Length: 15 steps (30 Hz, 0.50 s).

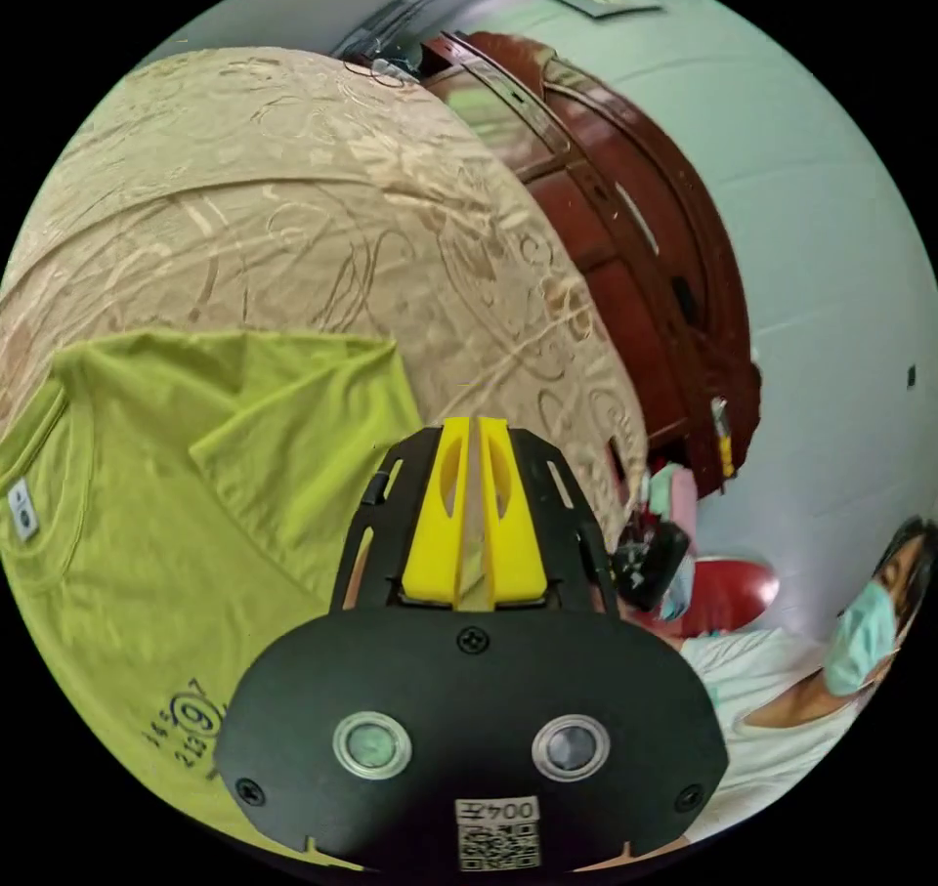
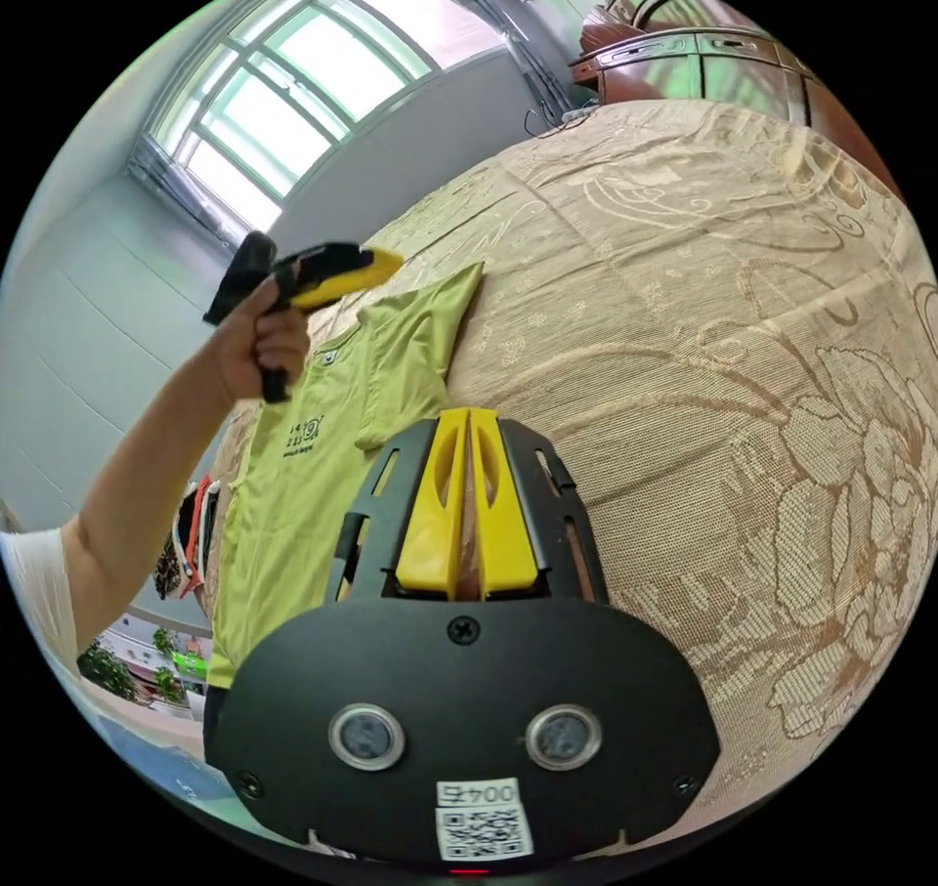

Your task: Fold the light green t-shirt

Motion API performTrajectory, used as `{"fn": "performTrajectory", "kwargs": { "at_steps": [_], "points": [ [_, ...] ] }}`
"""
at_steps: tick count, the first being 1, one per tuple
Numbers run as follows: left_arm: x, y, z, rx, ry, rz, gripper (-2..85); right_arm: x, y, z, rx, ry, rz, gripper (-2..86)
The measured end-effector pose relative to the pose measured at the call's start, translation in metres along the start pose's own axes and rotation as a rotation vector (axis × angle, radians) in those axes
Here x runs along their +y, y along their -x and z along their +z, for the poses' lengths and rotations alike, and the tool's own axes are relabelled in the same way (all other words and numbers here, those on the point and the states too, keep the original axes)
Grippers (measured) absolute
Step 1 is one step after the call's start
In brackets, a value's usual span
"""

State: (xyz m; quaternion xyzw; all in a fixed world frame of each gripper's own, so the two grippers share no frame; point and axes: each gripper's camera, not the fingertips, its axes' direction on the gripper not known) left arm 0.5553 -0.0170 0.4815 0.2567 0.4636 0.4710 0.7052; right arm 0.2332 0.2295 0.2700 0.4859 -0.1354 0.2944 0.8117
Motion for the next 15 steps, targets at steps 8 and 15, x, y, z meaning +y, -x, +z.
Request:
{"fn": "performTrajectory", "kwargs": {
  "at_steps": [8, 15],
  "points": [
    [0.101, -0.021, -0.051, -0.184, 0.063, -0.025, 0.3, 0.000, -0.010, 0.013, 0.138, 0.164, -0.080, -0.7],
    [0.168, -0.065, -0.194, -0.030, -0.202, -0.041, 0.9, -0.001, -0.036, -0.040, -0.118, 0.052, -0.120, -0.8]
  ]
}}
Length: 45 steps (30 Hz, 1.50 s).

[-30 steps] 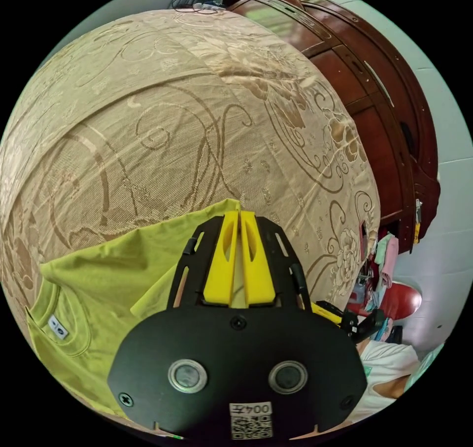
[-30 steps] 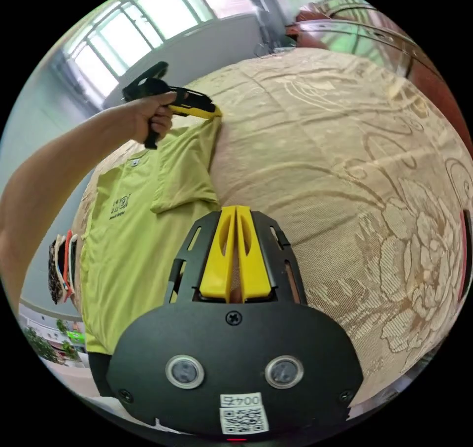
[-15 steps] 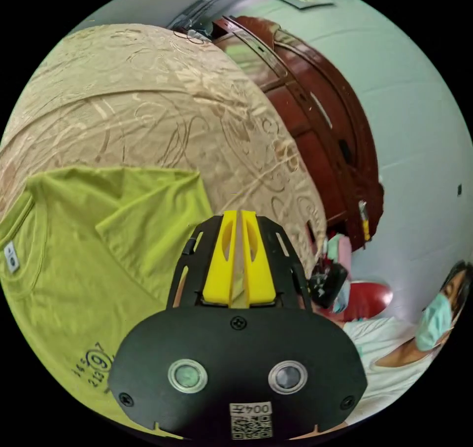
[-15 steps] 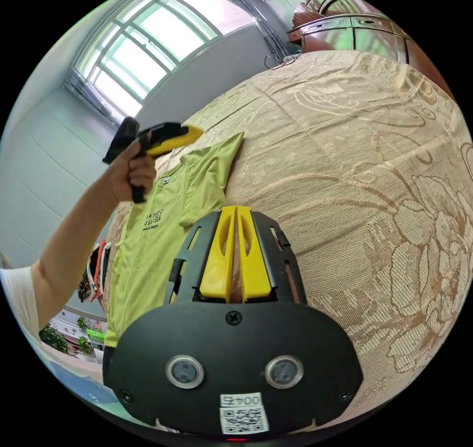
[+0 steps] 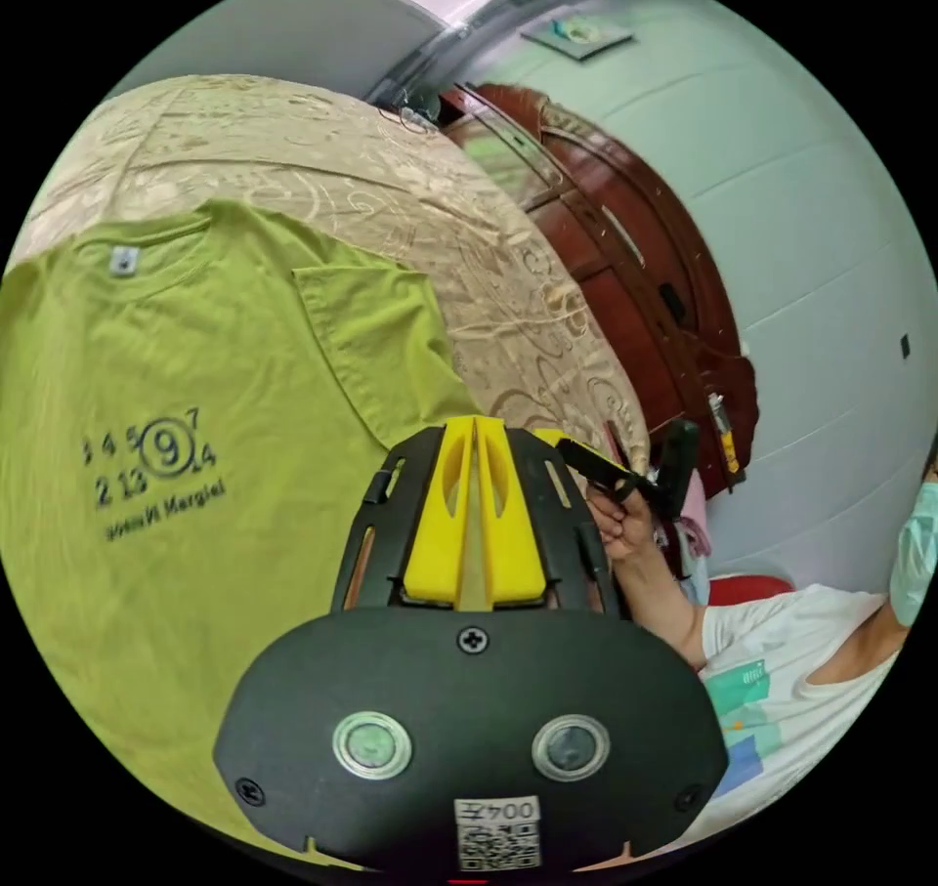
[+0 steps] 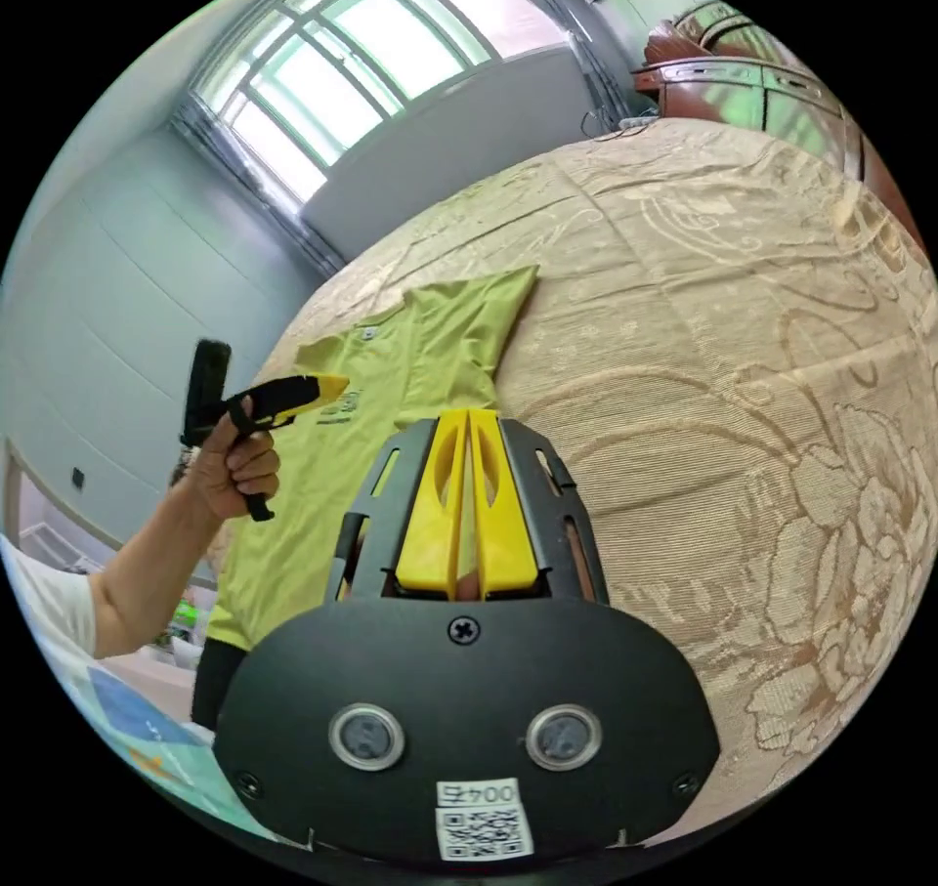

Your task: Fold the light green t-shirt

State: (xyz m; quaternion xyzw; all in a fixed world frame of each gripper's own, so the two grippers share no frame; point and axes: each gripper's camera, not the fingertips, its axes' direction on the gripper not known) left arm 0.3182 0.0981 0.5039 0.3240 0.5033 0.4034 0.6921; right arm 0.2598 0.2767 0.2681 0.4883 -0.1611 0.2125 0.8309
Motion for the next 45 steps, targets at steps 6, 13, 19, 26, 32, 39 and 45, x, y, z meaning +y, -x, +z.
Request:
{"fn": "performTrajectory", "kwargs": {
  "at_steps": [6, 13, 19, 26, 32, 39, 45],
  "points": [
    [0.124, 0.064, -0.244, 0.071, -0.372, -0.254, 2.7, 0.040, -0.013, 0.003, -0.549, -0.070, 0.080, -0.7],
    [0.230, 0.189, -0.479, 0.001, -0.787, -0.687, 6.9, 0.075, -0.044, 0.093, -0.703, 0.009, 0.309, -0.7],
    [0.216, 0.227, -0.550, -0.038, -0.853, -0.844, 11.1, 0.069, -0.051, 0.097, -0.613, 0.064, 0.245, -0.7],
    [0.215, 0.228, -0.577, 0.119, -0.960, -0.905, 12.1, 0.064, -0.061, 0.093, -0.577, 0.080, 0.236, -0.8],
    [0.200, 0.210, -0.606, 0.108, -0.969, -0.900, 11.7, 0.059, -0.069, 0.090, -0.574, 0.080, 0.237, -0.8],
    [0.183, 0.188, -0.625, 0.081, -0.943, -0.906, 11.0, 0.051, -0.072, 0.087, -0.581, 0.072, 0.235, -0.8],
    [0.178, 0.159, -0.632, 0.024, -0.908, -0.947, 9.4, 0.043, -0.071, 0.086, -0.588, 0.065, 0.238, -0.8]
  ]
}}
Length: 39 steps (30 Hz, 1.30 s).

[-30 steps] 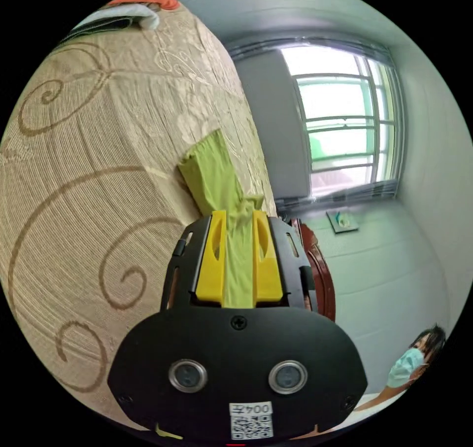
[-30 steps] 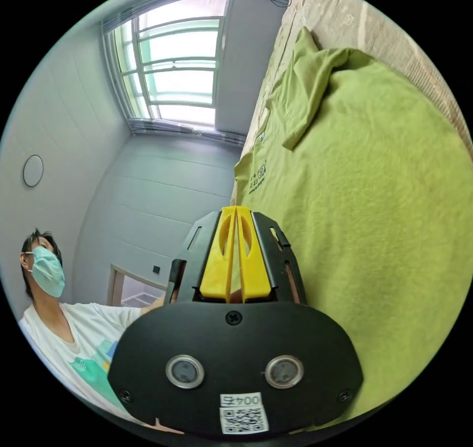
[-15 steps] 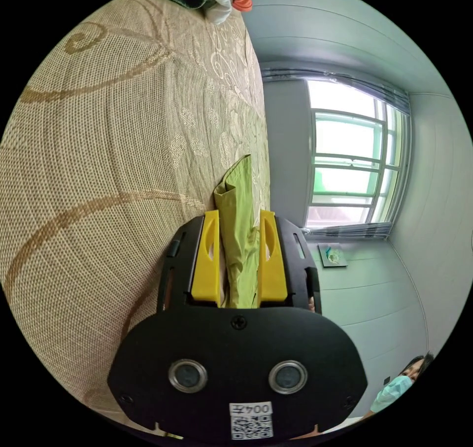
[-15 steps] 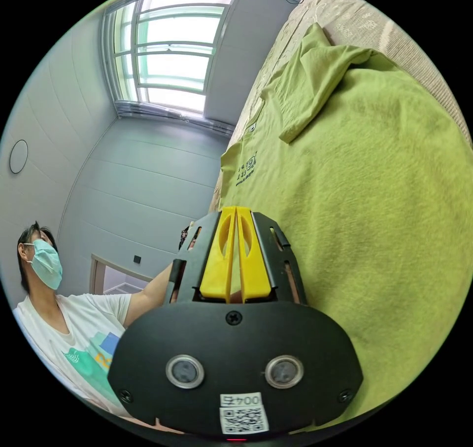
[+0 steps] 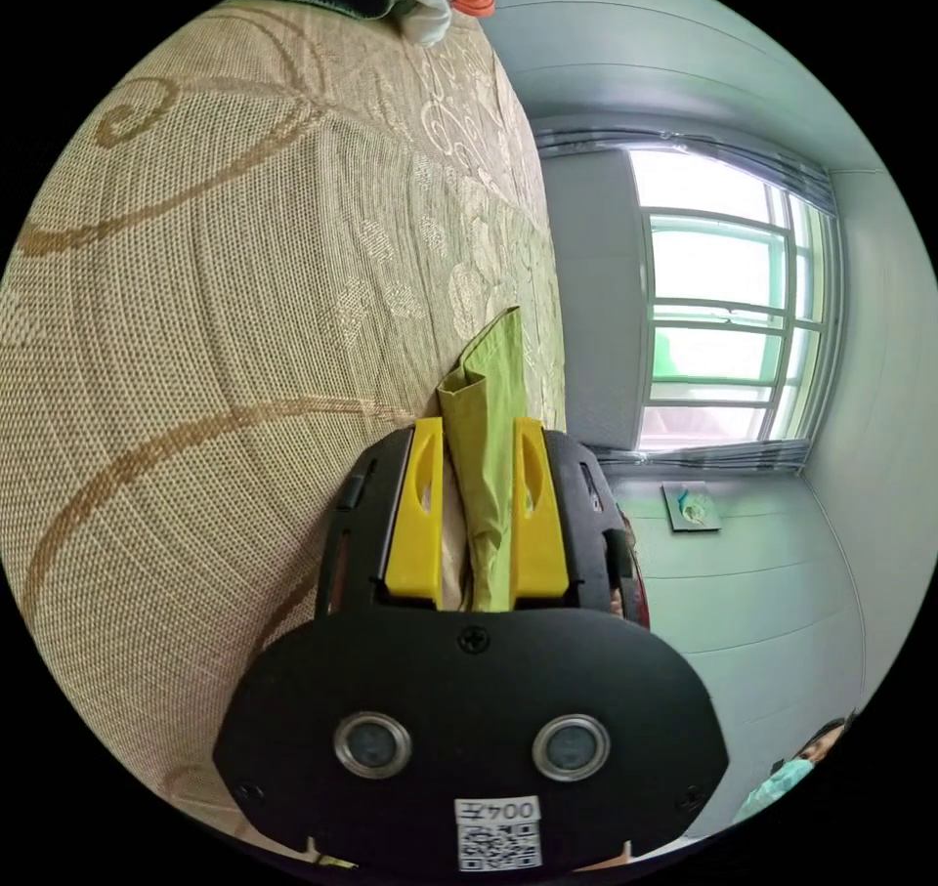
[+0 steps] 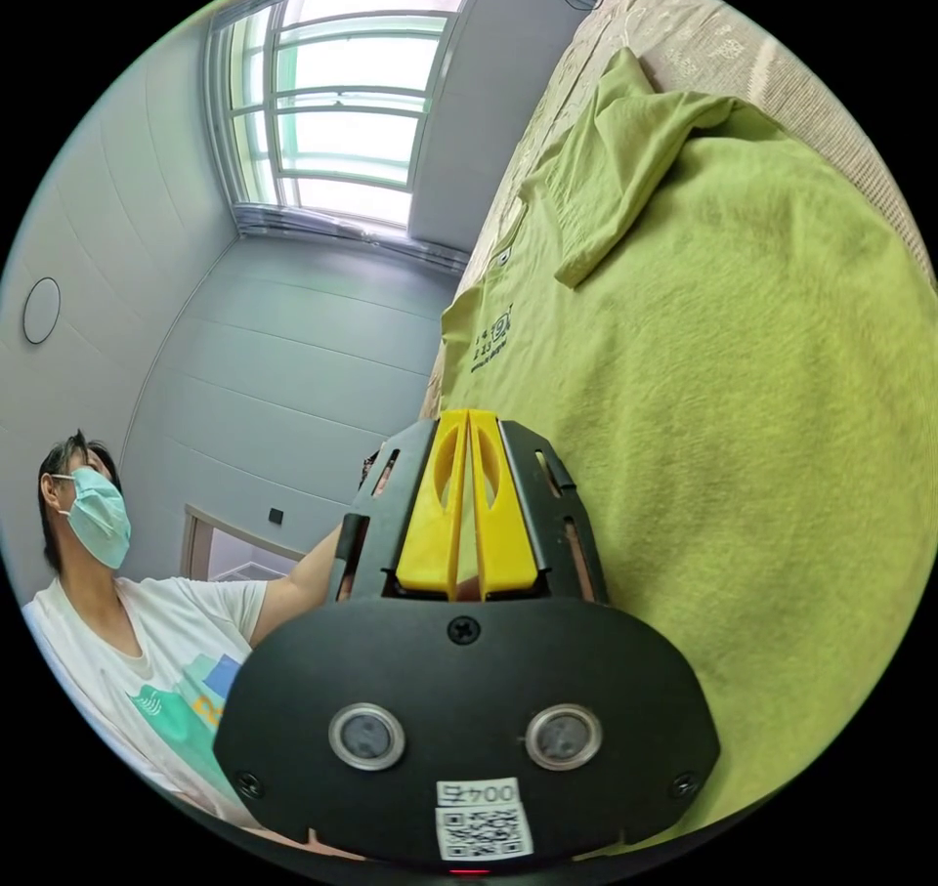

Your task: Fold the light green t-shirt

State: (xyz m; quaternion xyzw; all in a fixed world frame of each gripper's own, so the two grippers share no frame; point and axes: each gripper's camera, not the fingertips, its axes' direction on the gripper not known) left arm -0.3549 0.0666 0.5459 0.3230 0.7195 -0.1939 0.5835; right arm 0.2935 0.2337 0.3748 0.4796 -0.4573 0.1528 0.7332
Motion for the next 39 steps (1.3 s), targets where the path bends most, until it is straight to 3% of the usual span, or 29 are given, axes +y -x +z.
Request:
{"fn": "performTrajectory", "kwargs": {
  "at_steps": [9, 15, 20, 23, 25, 28, 30, 32, 35, 39],
  "points": [
    [0.026, -0.040, 0.004, 0.041, -0.030, 0.073, 2.4, -0.013, 0.012, 0.010, 0.001, 0.003, 0.003, -0.8],
    [0.092, -0.168, 0.020, -0.115, 0.053, 0.657, 1.3, -0.024, 0.024, 0.022, -0.003, 0.009, 0.001, -0.8],
    [0.253, -0.269, 0.077, -0.318, 0.343, 1.426, 1.1, -0.033, 0.037, 0.035, -0.002, 0.012, 0.002, -0.8],
    [0.330, -0.259, 0.115, -0.379, 0.541, 1.602, 1.3, -0.039, 0.047, 0.046, 0.002, 0.015, 0.003, -0.7],
    [0.349, -0.242, 0.134, -0.394, 0.640, 1.571, 1.7, -0.045, 0.055, 0.056, 0.014, 0.021, 0.008, -0.6],
    [0.338, -0.211, 0.149, -0.388, 0.711, 1.356, 2.4, -0.052, 0.067, 0.070, 0.034, 0.025, 0.016, -0.1],
    [0.315, -0.197, 0.137, -0.290, 0.683, 1.163, 2.8, -0.056, 0.074, 0.079, 0.040, 0.029, 0.020, 0.9],
    [0.284, -0.177, 0.098, -0.090, 0.541, 0.935, 3.2, -0.061, 0.082, 0.089, 0.045, 0.035, 0.022, 2.5],
    [0.264, -0.151, 0.047, 0.147, 0.343, 0.788, 3.1, -0.074, 0.112, 0.113, 0.125, 0.065, -0.019, 3.6],
    [0.257, -0.125, 0.047, 0.379, 0.413, 0.731, 3.5, -0.132, 0.194, 0.199, 0.205, 0.148, -0.157, 3.3]
  ]
}}
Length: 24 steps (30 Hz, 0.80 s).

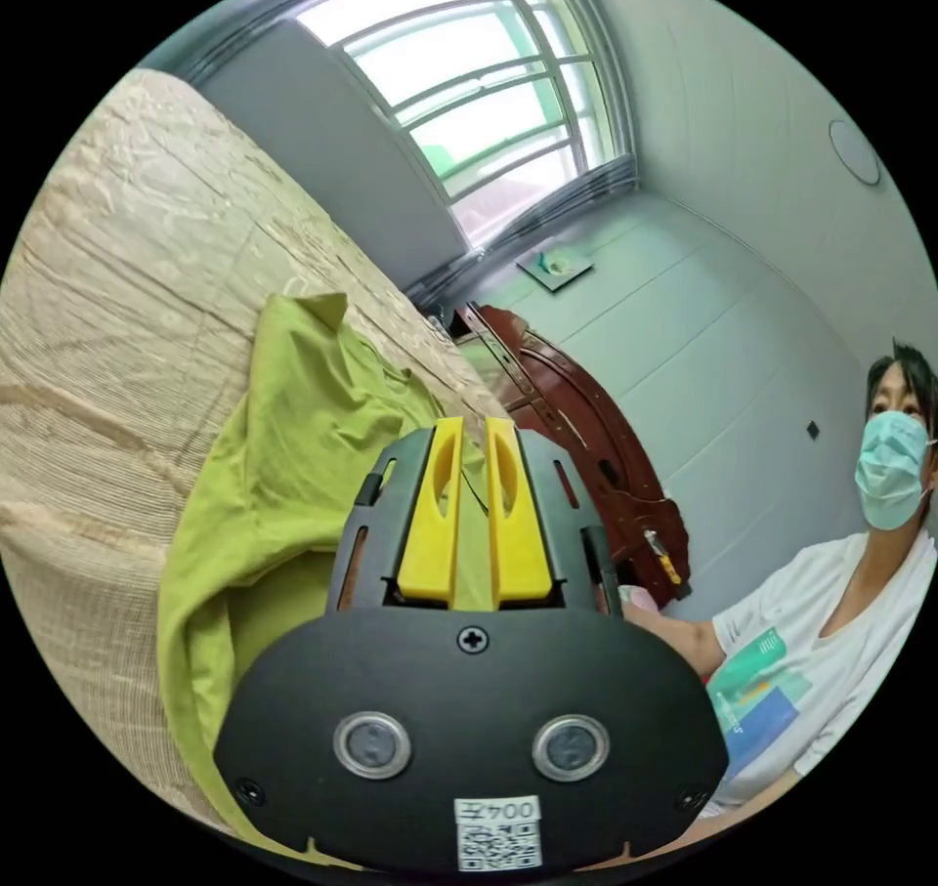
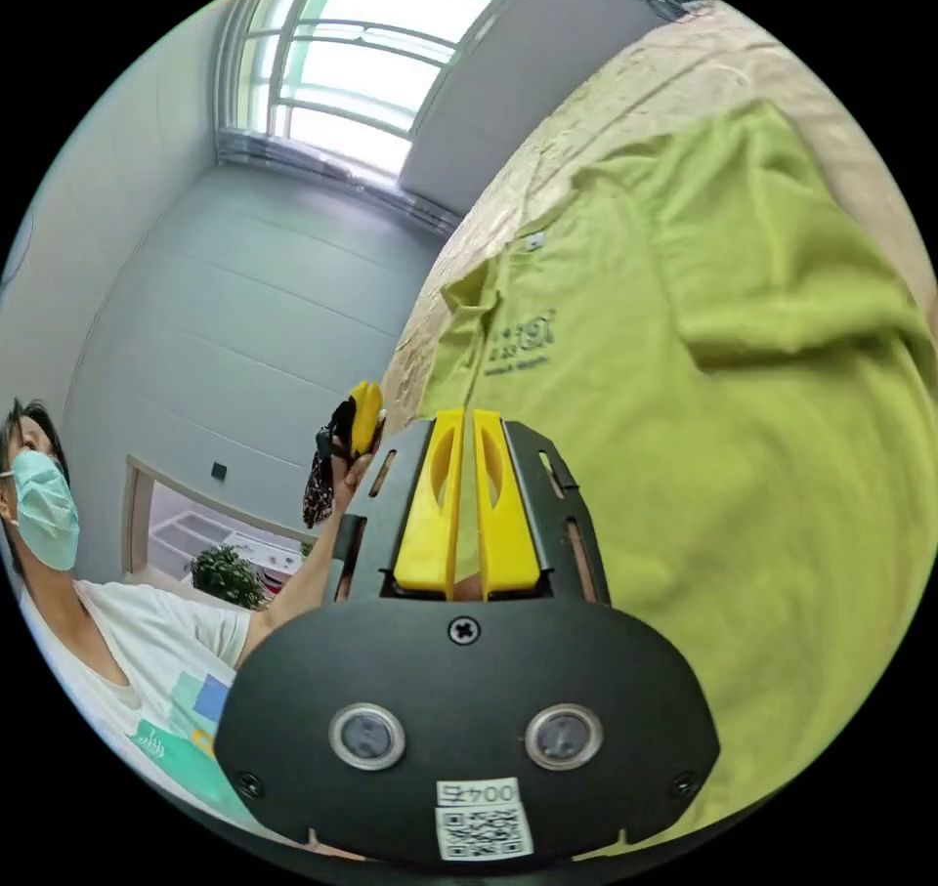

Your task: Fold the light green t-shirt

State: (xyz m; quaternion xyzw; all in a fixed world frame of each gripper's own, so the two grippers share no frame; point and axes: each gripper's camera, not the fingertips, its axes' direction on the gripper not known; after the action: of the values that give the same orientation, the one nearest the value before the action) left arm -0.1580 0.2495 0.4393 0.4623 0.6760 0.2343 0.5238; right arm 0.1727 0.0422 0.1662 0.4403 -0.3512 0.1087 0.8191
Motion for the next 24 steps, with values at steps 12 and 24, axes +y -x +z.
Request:
{"fn": "performTrajectory", "kwargs": {
  "at_steps": [12, 24],
  "points": [
    [0.039, 0.064, -0.025, 0.213, -0.002, 0.043, 5.6, -0.299, 0.267, 0.340, 0.639, 0.598, -0.543, 5.6],
    [0.055, 0.088, -0.053, 0.153, -0.039, 0.080, 6.5, -0.298, 0.269, 0.541, 1.030, 1.037, -0.453, 7.2]
  ]
}}
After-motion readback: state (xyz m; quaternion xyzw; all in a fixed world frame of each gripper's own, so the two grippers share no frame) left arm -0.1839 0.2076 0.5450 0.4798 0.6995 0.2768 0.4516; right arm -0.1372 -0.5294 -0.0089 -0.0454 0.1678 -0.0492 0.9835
